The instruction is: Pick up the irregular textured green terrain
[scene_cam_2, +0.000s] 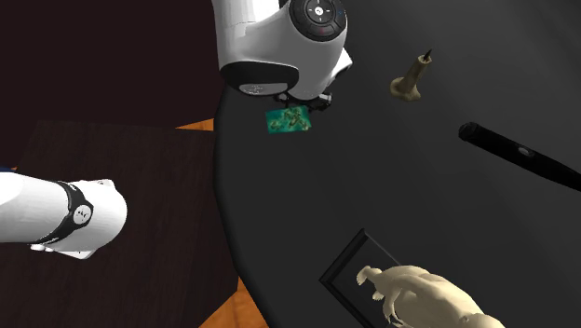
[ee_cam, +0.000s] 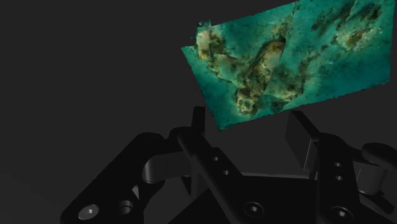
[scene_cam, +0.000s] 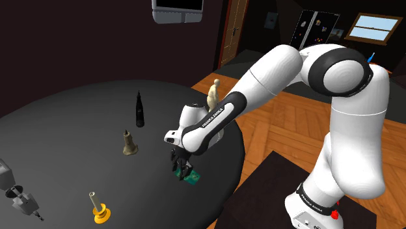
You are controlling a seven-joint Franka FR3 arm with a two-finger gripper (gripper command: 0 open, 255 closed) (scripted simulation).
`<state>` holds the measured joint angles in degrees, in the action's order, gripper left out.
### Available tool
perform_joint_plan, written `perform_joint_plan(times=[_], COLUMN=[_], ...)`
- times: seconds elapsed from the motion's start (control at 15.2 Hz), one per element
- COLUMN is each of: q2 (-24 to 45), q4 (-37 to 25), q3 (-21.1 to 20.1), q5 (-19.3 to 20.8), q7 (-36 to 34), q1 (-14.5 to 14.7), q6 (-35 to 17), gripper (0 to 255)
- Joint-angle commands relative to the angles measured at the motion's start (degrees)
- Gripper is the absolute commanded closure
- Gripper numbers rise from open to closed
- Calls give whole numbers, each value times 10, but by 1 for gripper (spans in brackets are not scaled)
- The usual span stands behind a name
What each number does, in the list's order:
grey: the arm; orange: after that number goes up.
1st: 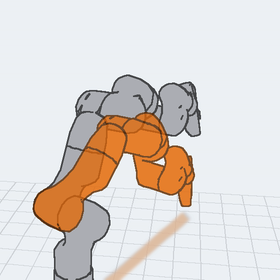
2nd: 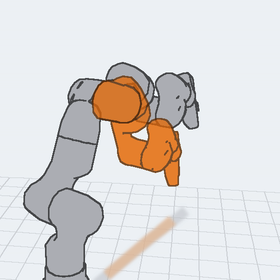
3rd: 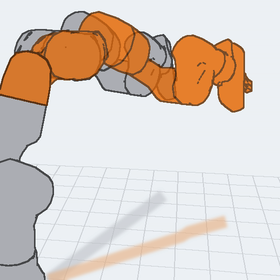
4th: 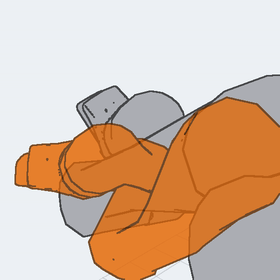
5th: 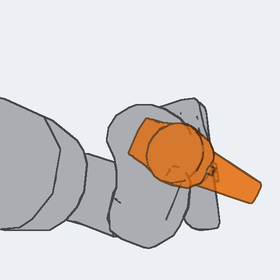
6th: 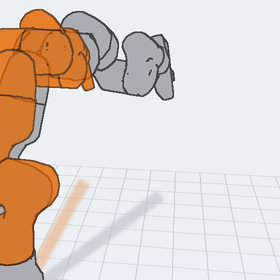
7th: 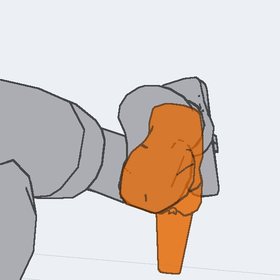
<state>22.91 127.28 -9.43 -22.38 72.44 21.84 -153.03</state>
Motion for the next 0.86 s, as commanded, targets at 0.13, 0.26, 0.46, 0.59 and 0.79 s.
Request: perform_joint_plan(times=[0.13, 0.26, 0.46, 0.59, 0.79], q2=[-28, -41, -61, -74, -81], q4=[3, 4, 4, 3, 3], q3=[3, 5, 7, 8, 9], q5=[7, 10, 15, 18, 20], q7=[-12, -17, -25, -30, -32], q1=[3, 3, 4, 4, 4], q6=[24, 37, 56, 69, 76], gripper=[255, 255, 255, 255, 255])
